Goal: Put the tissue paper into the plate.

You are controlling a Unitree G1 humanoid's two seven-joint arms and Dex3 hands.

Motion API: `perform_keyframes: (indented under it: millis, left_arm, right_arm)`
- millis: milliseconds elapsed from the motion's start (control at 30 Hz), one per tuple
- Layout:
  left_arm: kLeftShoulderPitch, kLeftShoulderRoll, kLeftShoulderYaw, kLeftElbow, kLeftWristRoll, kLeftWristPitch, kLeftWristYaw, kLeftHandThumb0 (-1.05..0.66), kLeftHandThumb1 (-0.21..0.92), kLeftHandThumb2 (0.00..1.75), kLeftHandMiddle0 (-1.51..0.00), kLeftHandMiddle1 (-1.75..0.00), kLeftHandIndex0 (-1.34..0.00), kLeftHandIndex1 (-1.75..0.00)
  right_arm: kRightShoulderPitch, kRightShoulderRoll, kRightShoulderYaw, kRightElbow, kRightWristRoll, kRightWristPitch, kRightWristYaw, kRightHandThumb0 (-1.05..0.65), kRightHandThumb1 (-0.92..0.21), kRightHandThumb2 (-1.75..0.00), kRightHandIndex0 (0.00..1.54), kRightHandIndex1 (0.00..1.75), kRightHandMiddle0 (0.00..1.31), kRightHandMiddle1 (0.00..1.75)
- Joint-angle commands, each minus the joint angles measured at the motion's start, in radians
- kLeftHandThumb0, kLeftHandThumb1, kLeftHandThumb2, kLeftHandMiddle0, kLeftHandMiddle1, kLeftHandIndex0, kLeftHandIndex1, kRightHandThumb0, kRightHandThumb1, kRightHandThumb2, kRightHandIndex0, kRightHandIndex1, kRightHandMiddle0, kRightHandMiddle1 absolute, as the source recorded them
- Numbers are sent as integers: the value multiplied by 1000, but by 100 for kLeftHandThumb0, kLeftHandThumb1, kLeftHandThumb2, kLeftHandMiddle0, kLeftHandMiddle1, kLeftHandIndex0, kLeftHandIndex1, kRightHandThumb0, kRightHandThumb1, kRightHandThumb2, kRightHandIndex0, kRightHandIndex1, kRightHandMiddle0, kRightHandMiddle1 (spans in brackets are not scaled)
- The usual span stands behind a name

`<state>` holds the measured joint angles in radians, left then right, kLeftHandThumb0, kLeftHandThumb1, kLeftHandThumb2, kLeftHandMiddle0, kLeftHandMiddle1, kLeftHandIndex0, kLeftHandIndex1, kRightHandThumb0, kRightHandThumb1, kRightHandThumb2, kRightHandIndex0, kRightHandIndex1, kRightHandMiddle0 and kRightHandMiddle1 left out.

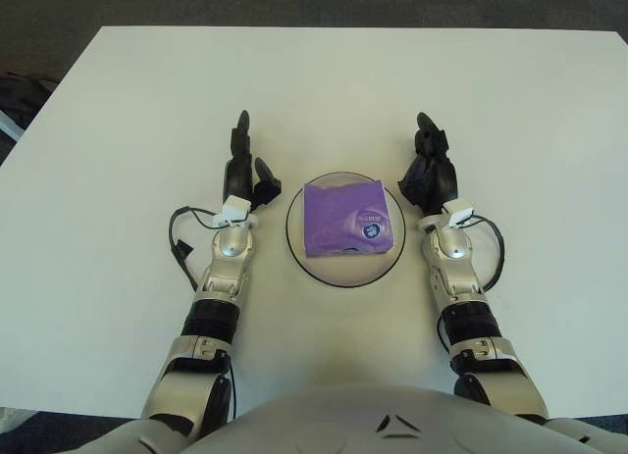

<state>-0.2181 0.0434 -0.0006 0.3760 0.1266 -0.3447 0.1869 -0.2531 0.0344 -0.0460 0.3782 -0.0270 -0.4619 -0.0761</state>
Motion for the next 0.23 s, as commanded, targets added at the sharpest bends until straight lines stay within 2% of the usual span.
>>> perform_keyframes:
  millis: [0, 200]
  left_arm:
    - [135, -6, -8, 95, 16, 32, 2, -88, 92, 121, -6, 0, 0, -20]
    - [134, -8, -7, 97, 14, 30, 5, -88, 92, 121, -6, 0, 0, -20]
  right_arm:
    - [66, -12, -18, 48, 5, 44, -7, -75, -92, -103, 18, 2, 0, 33]
    - [67, -18, -24, 48, 7, 48, -6, -75, -92, -101, 18, 1, 0, 33]
